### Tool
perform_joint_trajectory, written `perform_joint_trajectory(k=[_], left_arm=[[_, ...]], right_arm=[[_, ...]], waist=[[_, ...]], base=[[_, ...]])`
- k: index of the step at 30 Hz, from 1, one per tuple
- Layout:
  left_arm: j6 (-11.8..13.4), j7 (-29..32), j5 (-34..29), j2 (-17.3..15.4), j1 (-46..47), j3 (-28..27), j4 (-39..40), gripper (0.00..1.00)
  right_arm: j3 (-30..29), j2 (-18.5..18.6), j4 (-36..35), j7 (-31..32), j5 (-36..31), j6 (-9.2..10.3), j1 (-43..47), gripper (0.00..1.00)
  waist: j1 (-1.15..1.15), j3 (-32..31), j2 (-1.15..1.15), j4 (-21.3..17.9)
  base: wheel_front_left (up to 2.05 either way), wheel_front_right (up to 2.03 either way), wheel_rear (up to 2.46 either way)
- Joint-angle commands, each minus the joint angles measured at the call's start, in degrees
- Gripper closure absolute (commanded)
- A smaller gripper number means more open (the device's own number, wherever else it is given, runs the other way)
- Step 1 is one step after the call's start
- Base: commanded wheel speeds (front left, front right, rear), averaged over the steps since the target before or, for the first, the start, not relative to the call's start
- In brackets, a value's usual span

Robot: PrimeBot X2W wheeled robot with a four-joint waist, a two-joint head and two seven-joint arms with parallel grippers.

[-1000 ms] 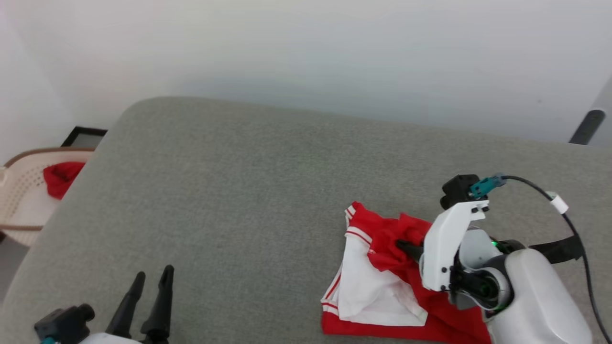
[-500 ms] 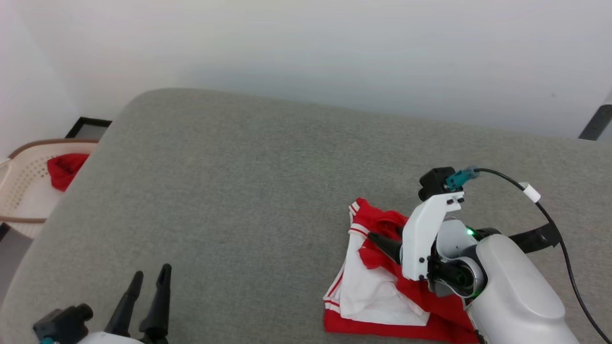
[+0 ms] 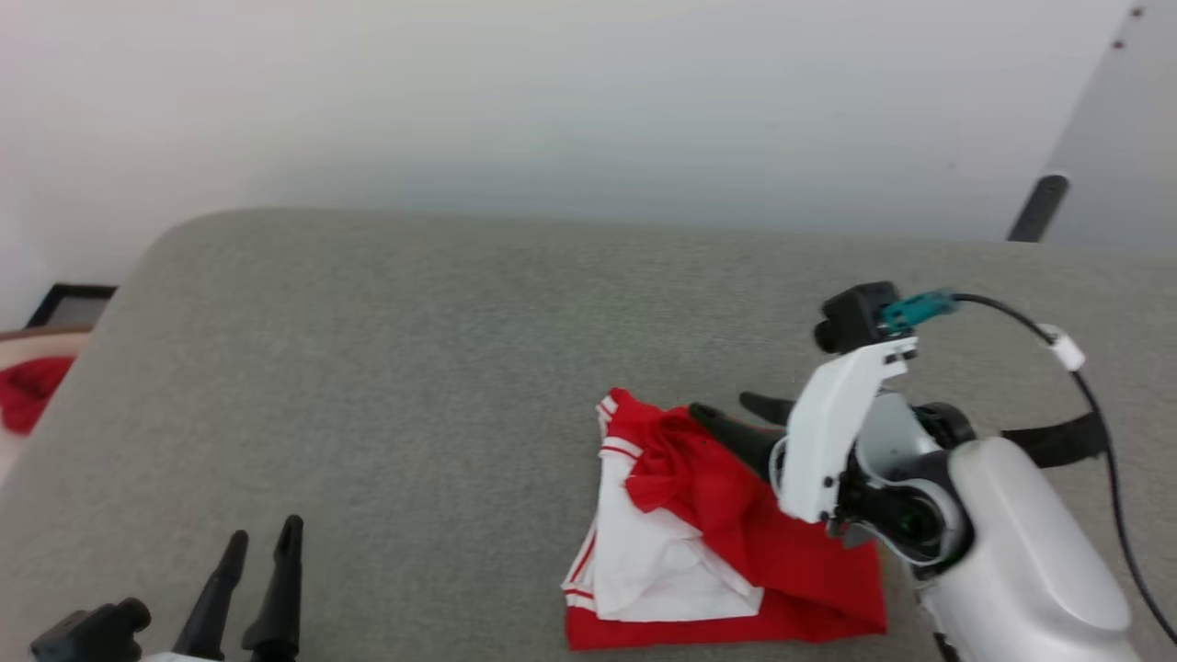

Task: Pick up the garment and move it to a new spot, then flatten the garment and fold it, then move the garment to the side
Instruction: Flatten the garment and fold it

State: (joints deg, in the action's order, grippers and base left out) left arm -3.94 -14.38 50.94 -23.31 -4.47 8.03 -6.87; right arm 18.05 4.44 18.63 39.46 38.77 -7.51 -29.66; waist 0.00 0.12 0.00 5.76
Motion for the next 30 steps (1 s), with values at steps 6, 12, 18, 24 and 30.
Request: perform_joint_trajectory(k=[6,12,18,24,30], left_arm=[[0.91,-0.03,-0.24,-0.79,-1.36,-0.85,1.04,0.00],[1.30,-0.15,-0.22,-1.08,-2.27,-1.45,1.93,0.00],[1.40,0.02,-0.49,-1.35,-2.71,-1.13,2.28,0.00],[1.37,-0.08,-0.85,-1.60,-3.21,-0.86,2.24,0.00],[1.57,-0.40,-2.62,-1.83,-4.12,-1.77,2.52,0.00]], right_arm=[[-3.16,0.94,-7.97,0.86,1.63,0.04,3.64,0.00],[-5.61,2.15,-16.27,0.20,3.61,0.03,6.77,0.00],[-10.14,3.42,-20.75,-1.62,4.26,0.03,9.96,0.00],[-14.64,5.79,-22.78,-3.86,3.05,0.03,12.97,0.00],[-17.97,8.90,-22.34,-8.94,1.45,0.03,16.08,0.00]], waist=[[0.00,-0.94,0.00,-4.60],[0.00,-0.92,0.00,-6.96],[0.00,-1.02,0.00,-8.04],[0.00,-1.29,0.00,-8.50],[0.00,-1.74,0.00,-8.97]], base=[[0.00,0.00,0.00],[0.00,0.00,0.00],[0.00,0.00,0.00],[0.00,0.00,0.00],[0.00,0.00,0.00]])
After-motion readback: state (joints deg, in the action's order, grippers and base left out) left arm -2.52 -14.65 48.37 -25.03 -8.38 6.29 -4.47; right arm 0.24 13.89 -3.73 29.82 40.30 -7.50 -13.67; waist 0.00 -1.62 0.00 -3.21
